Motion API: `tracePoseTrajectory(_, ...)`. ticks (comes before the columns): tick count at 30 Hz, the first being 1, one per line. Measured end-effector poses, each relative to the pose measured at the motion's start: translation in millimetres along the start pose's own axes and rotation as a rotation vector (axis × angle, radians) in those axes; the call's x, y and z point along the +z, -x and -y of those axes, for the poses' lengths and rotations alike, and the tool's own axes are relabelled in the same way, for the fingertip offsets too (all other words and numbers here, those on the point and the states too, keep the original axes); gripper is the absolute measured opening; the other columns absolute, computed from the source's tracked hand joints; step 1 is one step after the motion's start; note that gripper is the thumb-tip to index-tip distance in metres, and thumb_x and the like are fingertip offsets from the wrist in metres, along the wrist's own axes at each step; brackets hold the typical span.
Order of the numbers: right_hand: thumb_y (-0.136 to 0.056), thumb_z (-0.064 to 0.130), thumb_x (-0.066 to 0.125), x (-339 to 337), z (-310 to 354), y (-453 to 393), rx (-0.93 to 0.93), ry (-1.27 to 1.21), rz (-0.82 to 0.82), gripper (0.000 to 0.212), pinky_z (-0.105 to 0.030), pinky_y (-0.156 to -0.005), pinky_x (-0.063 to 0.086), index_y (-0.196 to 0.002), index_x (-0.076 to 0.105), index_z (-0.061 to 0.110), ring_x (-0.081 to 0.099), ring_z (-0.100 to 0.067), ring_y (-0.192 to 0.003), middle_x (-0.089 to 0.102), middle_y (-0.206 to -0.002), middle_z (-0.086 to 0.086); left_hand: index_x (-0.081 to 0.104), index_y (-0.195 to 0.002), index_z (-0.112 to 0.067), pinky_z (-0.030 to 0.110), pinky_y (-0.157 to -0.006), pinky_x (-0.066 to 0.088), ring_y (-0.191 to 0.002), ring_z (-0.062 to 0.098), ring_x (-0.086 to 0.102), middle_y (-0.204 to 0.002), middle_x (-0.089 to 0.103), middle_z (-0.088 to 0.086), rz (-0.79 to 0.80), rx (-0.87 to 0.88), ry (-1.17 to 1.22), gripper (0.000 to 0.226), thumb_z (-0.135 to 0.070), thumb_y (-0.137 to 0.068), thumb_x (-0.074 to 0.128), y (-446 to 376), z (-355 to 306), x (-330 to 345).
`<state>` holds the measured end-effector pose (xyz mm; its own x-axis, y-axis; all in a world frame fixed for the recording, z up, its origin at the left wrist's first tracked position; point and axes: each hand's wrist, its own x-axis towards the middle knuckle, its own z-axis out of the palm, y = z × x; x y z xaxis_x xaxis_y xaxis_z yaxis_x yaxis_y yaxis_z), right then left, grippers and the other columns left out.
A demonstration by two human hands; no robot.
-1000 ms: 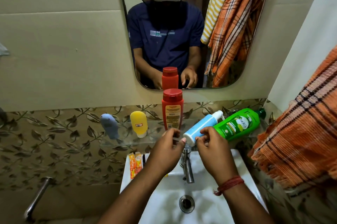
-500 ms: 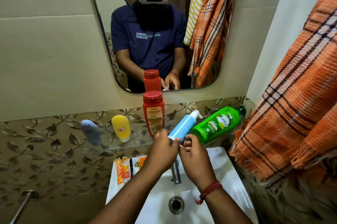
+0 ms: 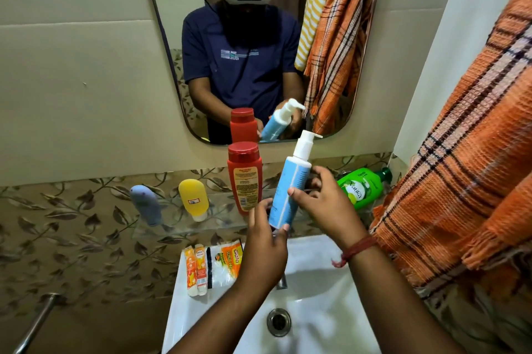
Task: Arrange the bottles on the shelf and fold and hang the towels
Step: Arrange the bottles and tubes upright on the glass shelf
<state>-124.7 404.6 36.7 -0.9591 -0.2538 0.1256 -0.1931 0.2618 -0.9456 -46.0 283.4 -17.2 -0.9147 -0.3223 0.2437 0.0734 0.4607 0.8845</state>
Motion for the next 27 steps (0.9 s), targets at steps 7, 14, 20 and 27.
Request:
tracePoseTrajectory(7, -0.079, 0.021, 0.080, -10, 24, -29, -0.069, 0.332, 0.132, 0.043, -0.027, -0.080, 0.046, -0.116, 0.059, 0.021, 0.062, -0.013, -0.099, 0.066, -0.109, 0.006, 0.017, -0.158, -0.025, 0.036, -0.117, 0.038, -0.145, 0.016, 0.036, -0.160, 0.032, -0.002, 0.111, -0.090, 0.004, 0.074, -0.006, -0.097, 0.056, -30, -6, 17)
tracePoseTrajectory(14, -0.078, 0.017, 0.081, -12, 15, -41, -0.079, 0.435, 0.107, 0.049, -0.027, -0.083, 0.044, -0.122, 0.058, 0.016, 0.055, -0.010, -0.098, 0.066, -0.125, -0.003, 0.004, -0.161, -0.027, 0.032, -0.113, 0.033, -0.148, 0.019, 0.033, -0.164, 0.029, 0.000, 0.235, -0.199, 0.031, 0.081, -0.006, -0.100, 0.053, -43, -12, 21)
tracePoseTrajectory(20, -0.079, 0.020, 0.081, -19, 6, -42, -0.067, 0.412, 0.074, 0.050, -0.024, -0.081, 0.041, -0.123, 0.059, 0.016, 0.056, -0.010, -0.095, 0.068, -0.122, -0.001, 0.005, -0.161, -0.026, 0.036, -0.115, 0.034, -0.148, 0.020, 0.033, -0.164, 0.029, 0.001, 0.261, -0.208, 0.015, 0.077, -0.007, -0.101, 0.051, -46, -14, 23)
tracePoseTrajectory(27, -0.078, 0.019, 0.082, -24, -2, -44, -0.071, 0.390, 0.056, 0.051, -0.025, -0.083, 0.043, -0.123, 0.059, 0.017, 0.058, -0.010, -0.098, 0.068, -0.122, -0.001, 0.006, -0.160, -0.026, 0.037, -0.114, 0.036, -0.147, 0.021, 0.034, -0.164, 0.029, 0.002, 0.270, -0.213, -0.009, 0.075, -0.008, -0.102, 0.050, -48, -15, 26)
